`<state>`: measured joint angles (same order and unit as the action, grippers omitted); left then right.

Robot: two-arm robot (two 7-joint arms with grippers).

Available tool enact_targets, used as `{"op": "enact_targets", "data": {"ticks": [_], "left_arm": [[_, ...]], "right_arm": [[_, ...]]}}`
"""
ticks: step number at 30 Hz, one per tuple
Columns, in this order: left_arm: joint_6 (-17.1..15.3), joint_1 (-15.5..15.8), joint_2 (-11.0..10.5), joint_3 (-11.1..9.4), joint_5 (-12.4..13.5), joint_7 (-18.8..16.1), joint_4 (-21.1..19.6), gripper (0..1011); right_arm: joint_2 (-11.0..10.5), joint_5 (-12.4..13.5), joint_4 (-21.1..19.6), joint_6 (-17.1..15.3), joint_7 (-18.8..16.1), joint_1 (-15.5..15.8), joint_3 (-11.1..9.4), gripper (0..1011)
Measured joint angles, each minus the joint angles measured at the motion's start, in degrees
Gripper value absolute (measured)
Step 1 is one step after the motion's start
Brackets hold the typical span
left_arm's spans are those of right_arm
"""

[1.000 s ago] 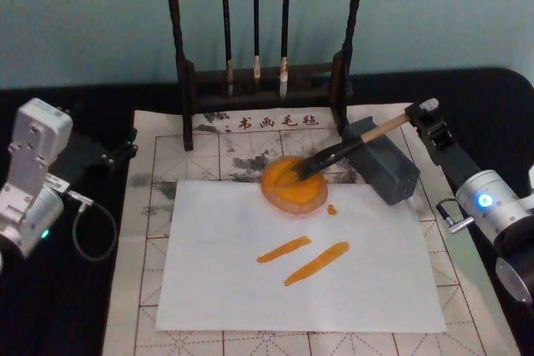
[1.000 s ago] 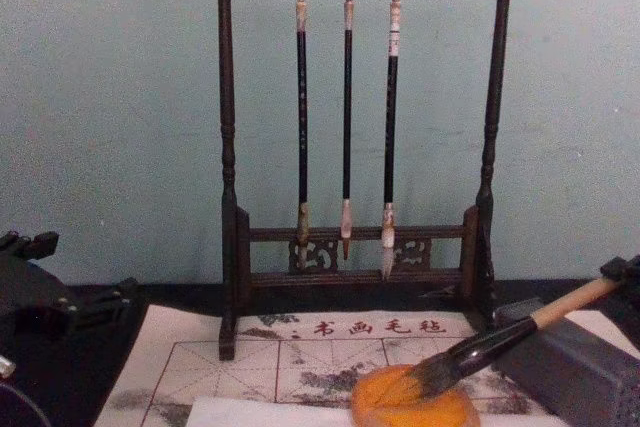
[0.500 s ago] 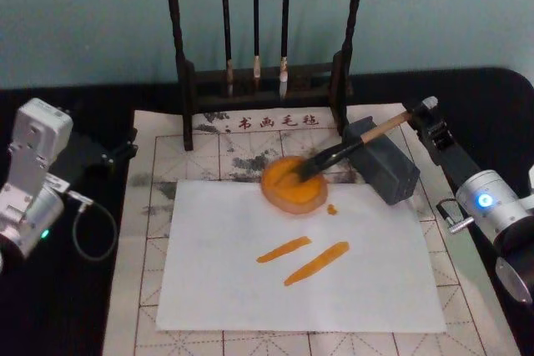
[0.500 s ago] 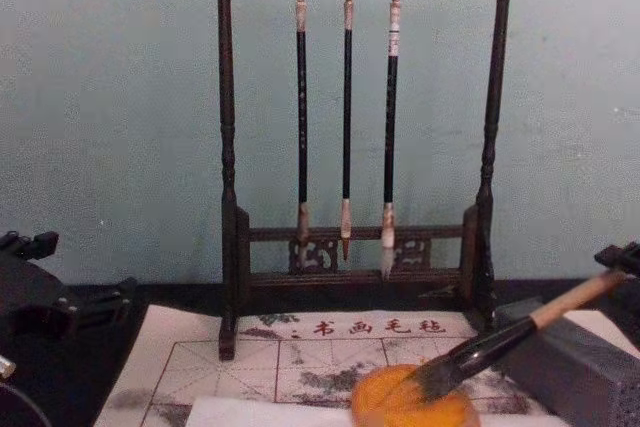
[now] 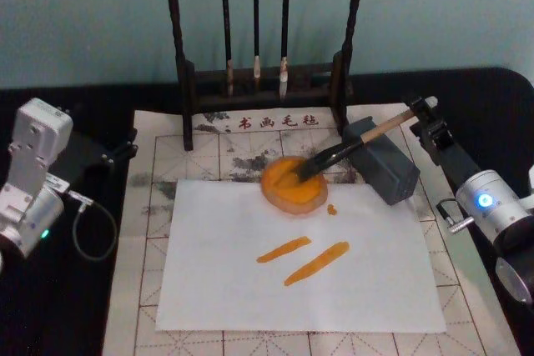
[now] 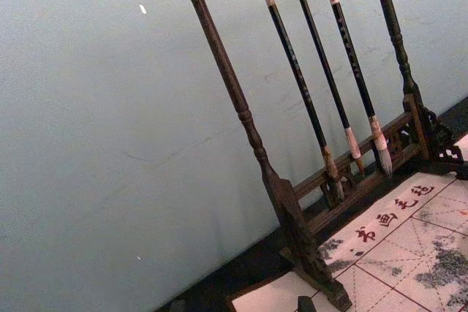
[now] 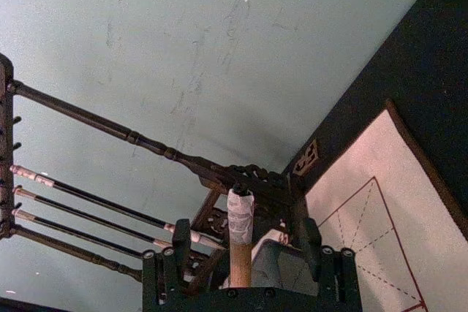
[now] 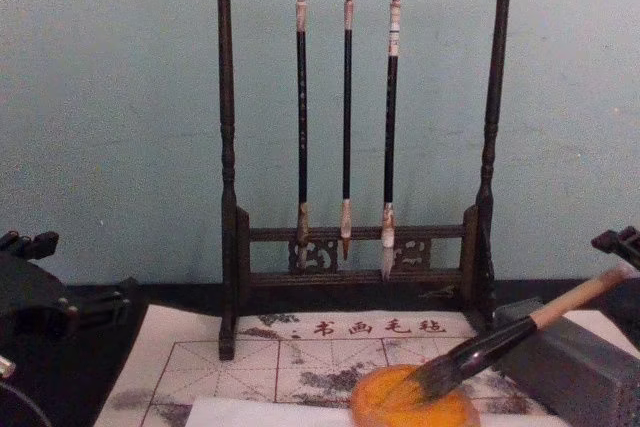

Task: Pick up the brush from the inkstone, write on the paper, then place the brush back to its original position.

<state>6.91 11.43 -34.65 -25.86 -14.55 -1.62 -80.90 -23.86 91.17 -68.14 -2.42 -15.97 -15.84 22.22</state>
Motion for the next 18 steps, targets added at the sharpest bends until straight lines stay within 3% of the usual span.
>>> {"op": "enact_targets", "data": {"ticks": [3, 12, 18], "left_arm": [[0.00, 0.00, 0.00, 0.00, 0.00, 0.00, 0.00, 1001], [0.00, 0.00, 0.00, 0.00, 0.00, 0.00, 0.00, 1001], [0.00, 0.00, 0.00, 0.00, 0.00, 0.00, 0.00, 1001]], "right_arm": [[0.00, 0.00, 0.00, 0.00, 0.00, 0.00, 0.00, 1003], [0.00, -0.01, -0.13, 0.01, 0.06, 0.03, -0.07, 1003], [-1.01, -0.43, -3.01, 0.65, 1.09, 1.51, -0.63, 1002]]}}
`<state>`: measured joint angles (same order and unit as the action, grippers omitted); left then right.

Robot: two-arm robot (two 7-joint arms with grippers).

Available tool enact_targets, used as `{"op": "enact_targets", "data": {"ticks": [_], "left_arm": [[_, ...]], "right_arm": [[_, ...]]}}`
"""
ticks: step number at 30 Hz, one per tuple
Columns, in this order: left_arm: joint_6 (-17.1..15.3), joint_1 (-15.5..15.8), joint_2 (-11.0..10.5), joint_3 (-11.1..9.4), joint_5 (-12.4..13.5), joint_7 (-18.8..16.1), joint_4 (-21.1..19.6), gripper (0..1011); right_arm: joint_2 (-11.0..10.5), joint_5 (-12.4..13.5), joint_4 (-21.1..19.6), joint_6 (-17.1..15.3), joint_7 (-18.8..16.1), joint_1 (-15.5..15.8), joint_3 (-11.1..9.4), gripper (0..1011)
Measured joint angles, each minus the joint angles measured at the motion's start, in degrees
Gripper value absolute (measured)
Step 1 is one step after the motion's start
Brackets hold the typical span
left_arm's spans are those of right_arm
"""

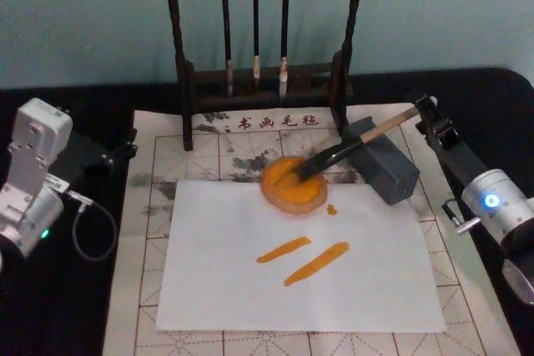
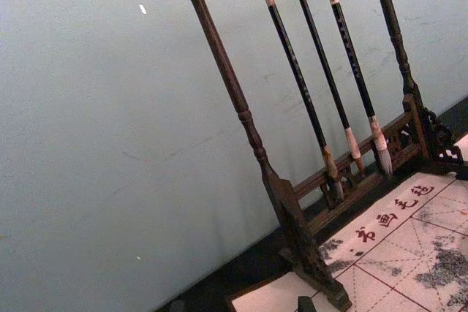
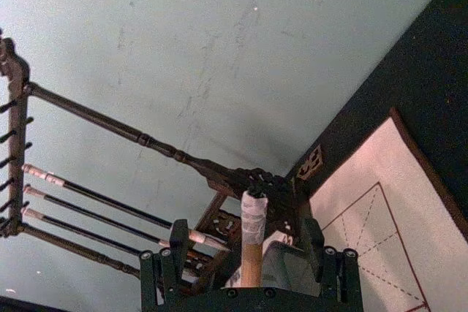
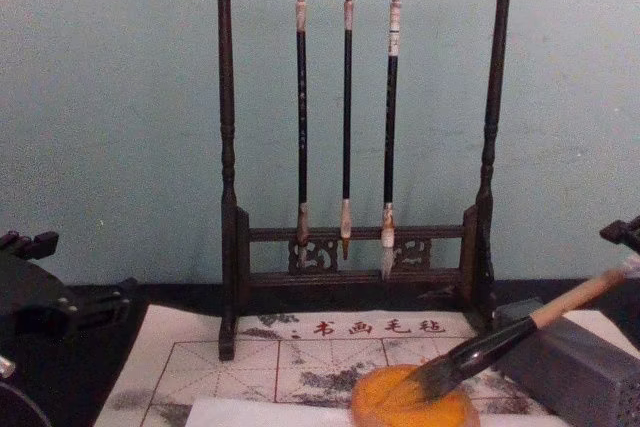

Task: Pick up the brush from the inkstone, write on the paper, then place the brush back to its original position.

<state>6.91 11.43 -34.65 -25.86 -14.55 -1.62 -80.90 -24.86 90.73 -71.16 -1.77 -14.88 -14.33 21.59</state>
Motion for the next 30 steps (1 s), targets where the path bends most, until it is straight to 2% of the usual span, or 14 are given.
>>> {"op": "enact_targets", "data": {"ticks": [4, 6, 7, 8, 10, 13, 14, 17, 20, 23, 27, 30], "left_arm": [[0.00, 0.00, 0.00, 0.00, 0.00, 0.00, 0.00, 1001], [0.00, 0.00, 0.00, 0.00, 0.00, 0.00, 0.00, 1001], [0.00, 0.00, 0.00, 0.00, 0.00, 0.00, 0.00, 1001], [0.00, 0.00, 0.00, 0.00, 0.00, 0.00, 0.00, 1001], [0.00, 0.00, 0.00, 0.00, 0.00, 0.00, 0.00, 1001], [0.00, 0.00, 0.00, 0.00, 0.00, 0.00, 0.00, 1001], [0.00, 0.00, 0.00, 0.00, 0.00, 0.00, 0.00, 1001], [0.00, 0.00, 0.00, 0.00, 0.00, 0.00, 0.00, 1001], [0.00, 0.00, 0.00, 0.00, 0.00, 0.00, 0.00, 1001], [0.00, 0.00, 0.00, 0.00, 0.00, 0.00, 0.00, 1001], [0.00, 0.00, 0.00, 0.00, 0.00, 0.00, 0.00, 1001], [0.00, 0.00, 0.00, 0.00, 0.00, 0.00, 0.00, 1001]], "right_arm": [[-1.50, -1.98, -2.58, 1.22, 1.21, 1.47, 0.12, 1003], [-2.45, -4.91, -4.20, 2.92, 2.45, 2.57, 0.23, 1003], [-3.01, -7.25, -5.21, 4.27, 3.51, 3.34, 0.35, 1002], [-3.01, -7.25, -5.21, 4.27, 3.51, 3.34, 0.35, 1002], [-4.25, -13.09, -7.17, 7.82, 6.06, 4.94, 0.84, 1003], [-5.05, -17.46, -8.41, 10.36, 8.25, 5.99, 1.34, 1002], [-5.60, -20.44, -9.21, 11.93, 9.86, 6.68, 1.71, 1002], [-6.48, -25.50, -10.41, 14.13, 12.86, 7.91, 2.30, 1003], [-6.96, -28.39, -10.94, 14.92, 14.87, 8.60, 2.63, 1003], [-7.50, -32.72, -11.26, 15.34, 17.87, 9.25, 3.38, 1002], [-7.62, -35.94, -11.17, 15.13, 20.34, 9.61, 3.99, 1002], [-7.39, -36.83, -11.01, 14.87, 21.31, 9.84, 3.93, 1002]]}}
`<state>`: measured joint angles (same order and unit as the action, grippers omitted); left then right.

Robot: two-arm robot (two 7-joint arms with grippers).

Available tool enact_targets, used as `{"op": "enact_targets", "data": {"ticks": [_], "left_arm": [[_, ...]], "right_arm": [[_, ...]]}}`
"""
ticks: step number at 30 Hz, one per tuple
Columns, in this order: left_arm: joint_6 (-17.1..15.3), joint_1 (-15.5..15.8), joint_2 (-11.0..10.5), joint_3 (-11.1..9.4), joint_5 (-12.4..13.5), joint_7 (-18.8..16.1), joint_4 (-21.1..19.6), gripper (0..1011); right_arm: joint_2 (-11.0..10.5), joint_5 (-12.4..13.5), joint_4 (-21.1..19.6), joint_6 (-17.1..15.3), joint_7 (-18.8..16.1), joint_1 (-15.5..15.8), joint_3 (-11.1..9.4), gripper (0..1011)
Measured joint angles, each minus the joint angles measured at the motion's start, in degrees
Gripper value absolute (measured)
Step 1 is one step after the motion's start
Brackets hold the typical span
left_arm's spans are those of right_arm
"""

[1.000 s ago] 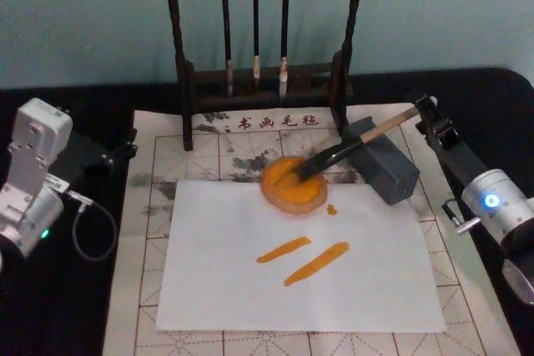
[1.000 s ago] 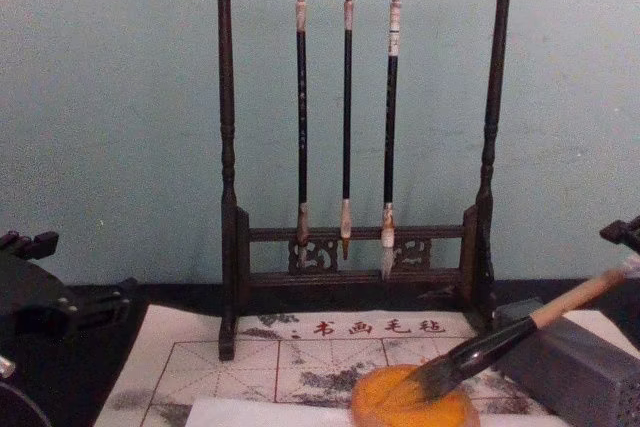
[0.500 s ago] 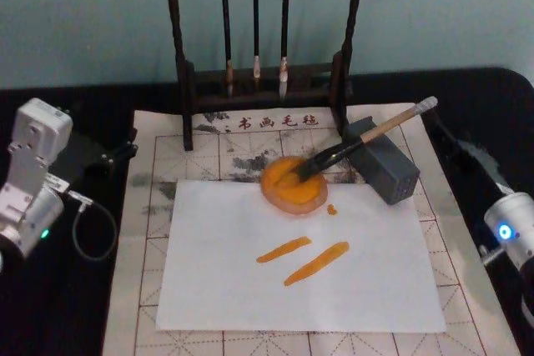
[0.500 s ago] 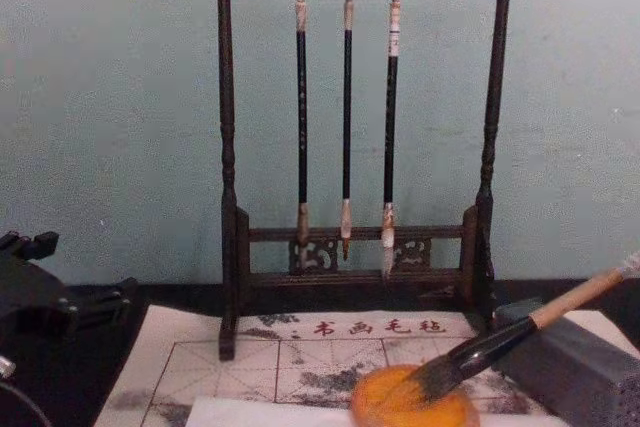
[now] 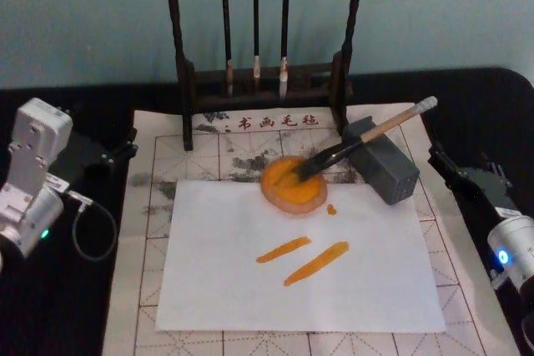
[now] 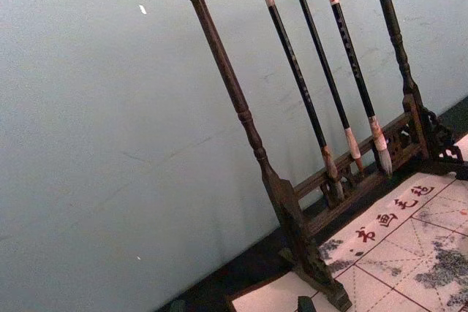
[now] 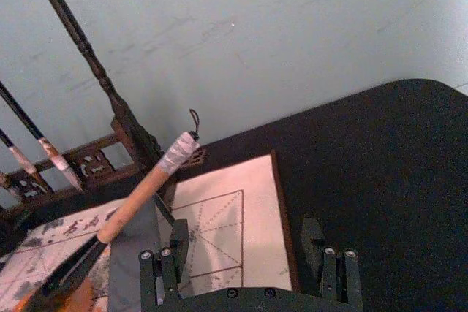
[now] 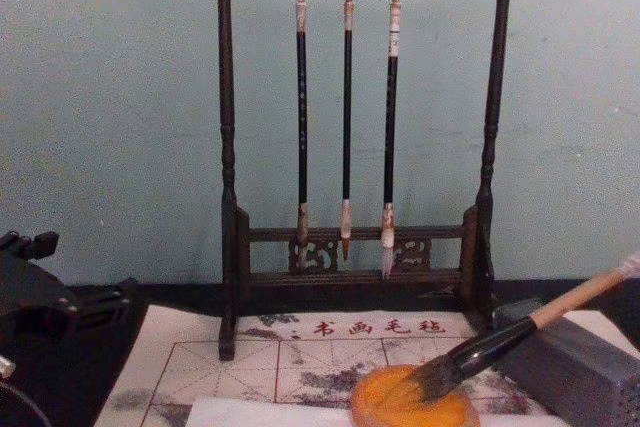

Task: Pick up the brush from the inkstone, write on the paper, then place the brush back to its original position.

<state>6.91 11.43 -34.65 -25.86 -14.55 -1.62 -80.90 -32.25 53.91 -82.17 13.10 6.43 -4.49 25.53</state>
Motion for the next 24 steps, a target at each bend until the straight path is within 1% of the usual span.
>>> {"op": "enact_targets", "data": {"ticks": [4, 24], "left_arm": [[0.00, 0.00, 0.00, 0.00, 0.01, 0.00, 0.00, 1001], [0.00, 0.00, 0.00, 0.00, 0.00, 0.00, 0.00, 1001]], "right_arm": [[0.55, -0.05, -0.01, -0.06, 0.48, 0.26, -0.79, 1002], [0.39, 0.02, 0.10, -0.22, 0.26, 0.13, -0.53, 1003]]}}
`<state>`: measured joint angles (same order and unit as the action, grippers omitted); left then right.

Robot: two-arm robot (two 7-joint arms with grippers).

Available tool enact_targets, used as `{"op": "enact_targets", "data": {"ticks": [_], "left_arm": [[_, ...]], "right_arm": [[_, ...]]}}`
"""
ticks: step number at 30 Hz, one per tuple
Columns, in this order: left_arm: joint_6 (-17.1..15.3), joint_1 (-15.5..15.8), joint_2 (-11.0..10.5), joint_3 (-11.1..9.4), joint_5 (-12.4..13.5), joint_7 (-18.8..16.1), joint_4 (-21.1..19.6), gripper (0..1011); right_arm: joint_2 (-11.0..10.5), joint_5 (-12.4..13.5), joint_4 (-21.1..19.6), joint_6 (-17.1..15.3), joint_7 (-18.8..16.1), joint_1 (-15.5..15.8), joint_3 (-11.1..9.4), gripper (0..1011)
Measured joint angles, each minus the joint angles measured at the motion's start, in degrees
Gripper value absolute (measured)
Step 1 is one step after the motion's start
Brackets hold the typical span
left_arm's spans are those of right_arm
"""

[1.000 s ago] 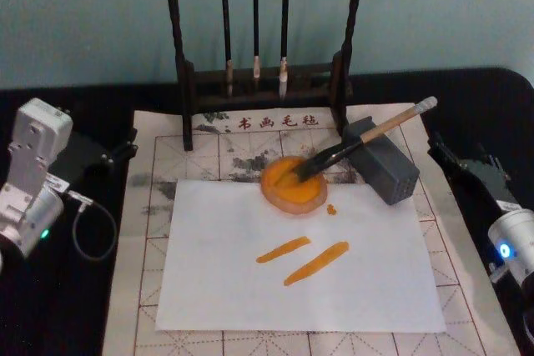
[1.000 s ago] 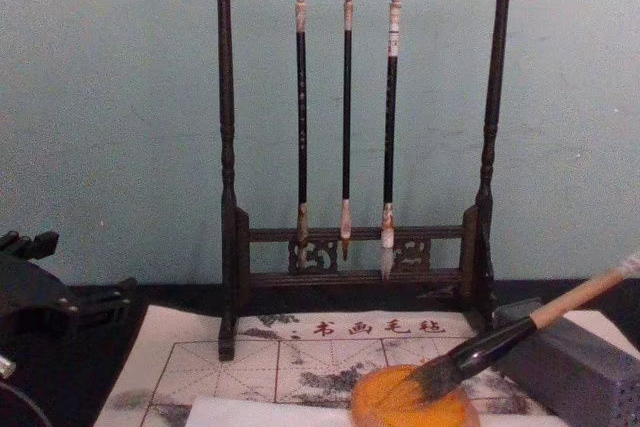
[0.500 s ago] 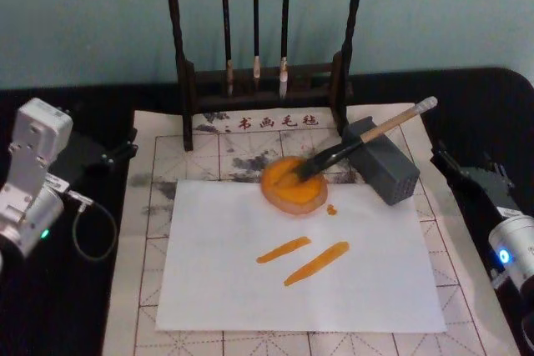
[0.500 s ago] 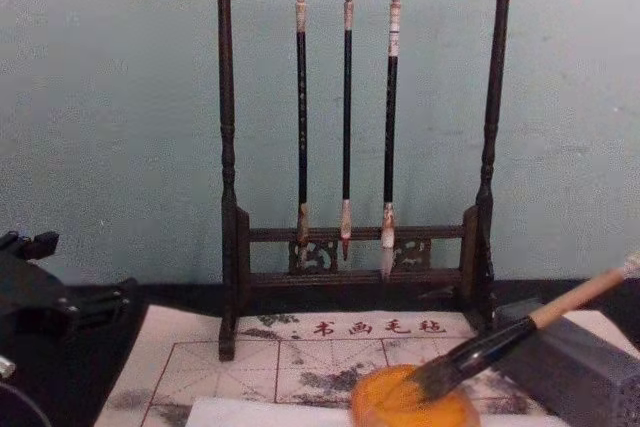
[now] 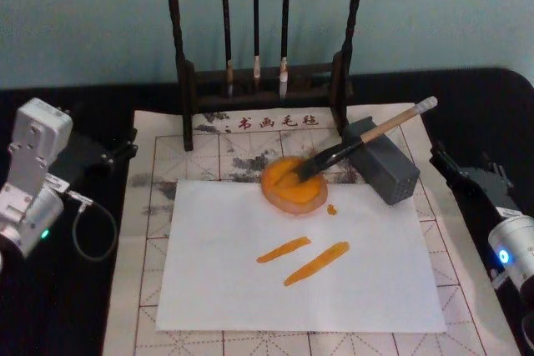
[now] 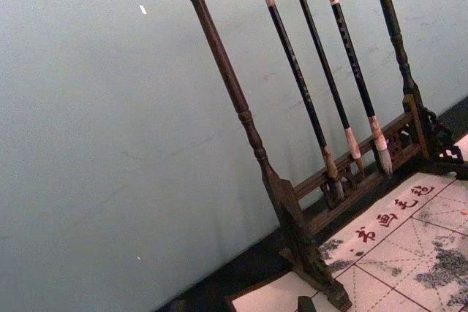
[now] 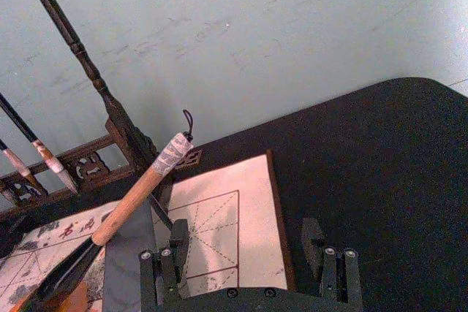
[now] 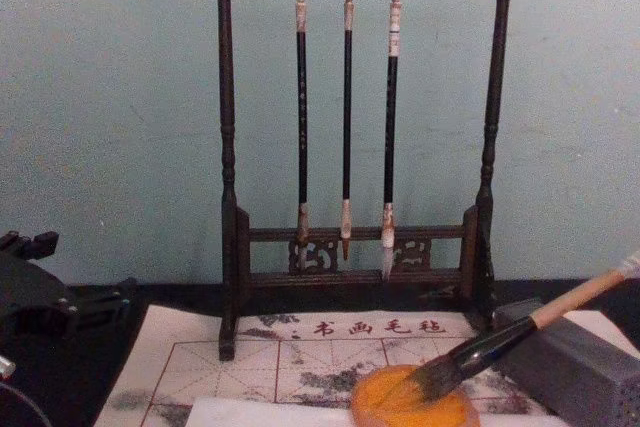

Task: Pick up the brush from the inkstone, write on the paper, then place the brush back to its original position.

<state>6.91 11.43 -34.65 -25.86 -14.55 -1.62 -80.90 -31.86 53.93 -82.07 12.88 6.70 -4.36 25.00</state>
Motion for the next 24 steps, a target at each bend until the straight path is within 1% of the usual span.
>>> {"op": "enact_targets", "data": {"ticks": [24], "left_arm": [[0.00, 0.00, 0.00, 0.00, 0.00, 0.00, 0.00, 1001]], "right_arm": [[-0.06, 0.02, 0.04, -0.01, -0.09, -0.07, 0.08, 1003]]}}
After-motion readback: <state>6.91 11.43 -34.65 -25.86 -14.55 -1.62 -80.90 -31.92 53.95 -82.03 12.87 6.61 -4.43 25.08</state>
